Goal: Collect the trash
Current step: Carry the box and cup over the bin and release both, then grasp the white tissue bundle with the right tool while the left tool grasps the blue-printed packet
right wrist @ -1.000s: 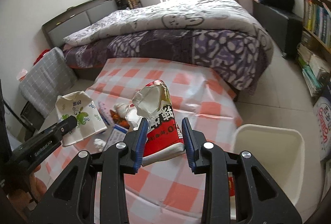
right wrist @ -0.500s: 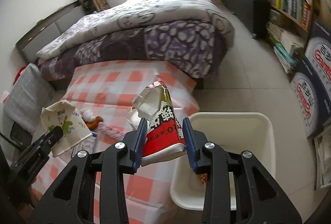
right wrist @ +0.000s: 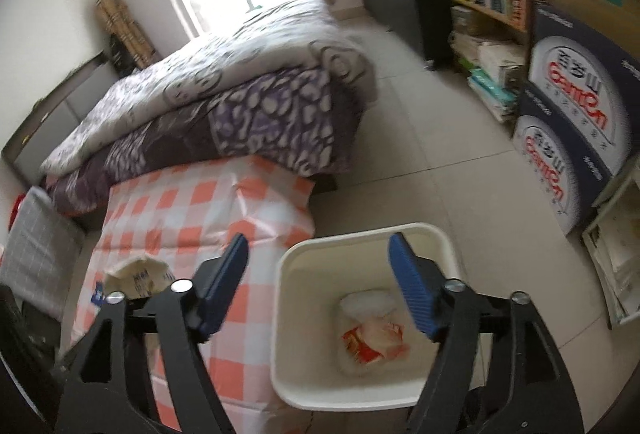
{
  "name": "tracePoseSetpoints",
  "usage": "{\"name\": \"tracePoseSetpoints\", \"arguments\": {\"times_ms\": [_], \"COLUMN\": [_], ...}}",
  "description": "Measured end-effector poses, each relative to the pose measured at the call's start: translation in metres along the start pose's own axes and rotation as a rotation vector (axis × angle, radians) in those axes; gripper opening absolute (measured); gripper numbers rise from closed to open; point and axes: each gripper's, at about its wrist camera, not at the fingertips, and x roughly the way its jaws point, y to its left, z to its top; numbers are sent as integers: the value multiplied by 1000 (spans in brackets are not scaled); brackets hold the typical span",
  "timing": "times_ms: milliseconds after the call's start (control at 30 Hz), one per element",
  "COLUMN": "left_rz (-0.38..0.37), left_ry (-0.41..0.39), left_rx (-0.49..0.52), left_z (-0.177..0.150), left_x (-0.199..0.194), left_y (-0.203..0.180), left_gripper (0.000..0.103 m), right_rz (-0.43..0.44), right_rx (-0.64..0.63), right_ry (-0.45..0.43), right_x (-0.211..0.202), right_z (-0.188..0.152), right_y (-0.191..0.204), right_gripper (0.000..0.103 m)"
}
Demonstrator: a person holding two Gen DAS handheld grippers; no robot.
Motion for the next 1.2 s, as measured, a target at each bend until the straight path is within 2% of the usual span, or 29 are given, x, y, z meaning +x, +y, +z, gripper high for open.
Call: {"name": "tracePoseSetpoints", "arguments": {"times_ms": [133, 267, 467, 633, 700, 800, 1000, 1100, 1200], "left_rz": [-34, -63, -117, -186, -212, -228, -179, -126, -29], "left_ry": [29, 56, 98, 122, 129, 131, 135, 146, 163], "left_rx": [51, 91, 115, 98, 90, 86, 109, 108, 125], "left_z": [-7, -15, -23, -26, -28, -29, -28, -27, -25], "left_x": [12, 23, 37, 47, 48, 50, 50, 51, 55], "left_y": [-25, -48, -74, -86, -90, -94, -87, -73, -55], "left_gripper": [29, 29, 29, 32, 54, 67, 77, 79, 83], "right_rz": [-30, -55, -87, -148, -151, -150, -124, -111, -100], "right_rx": [29, 53, 74, 88, 102, 113, 113, 88, 58], "right_ry": [-33, -41, -48, -57, -57, -56, -45, -17, 9], "right_x": [-8, -11, -17, -18, -19, -19, -16, -8, -2], "right_z": [6, 8, 11, 14, 15, 15, 14, 12, 8], "right_y": [-18, -33, -53, -71, -76, -78, -68, -53, -39], "right_gripper": [89, 95, 96, 96, 96, 96, 96, 96, 96]}}
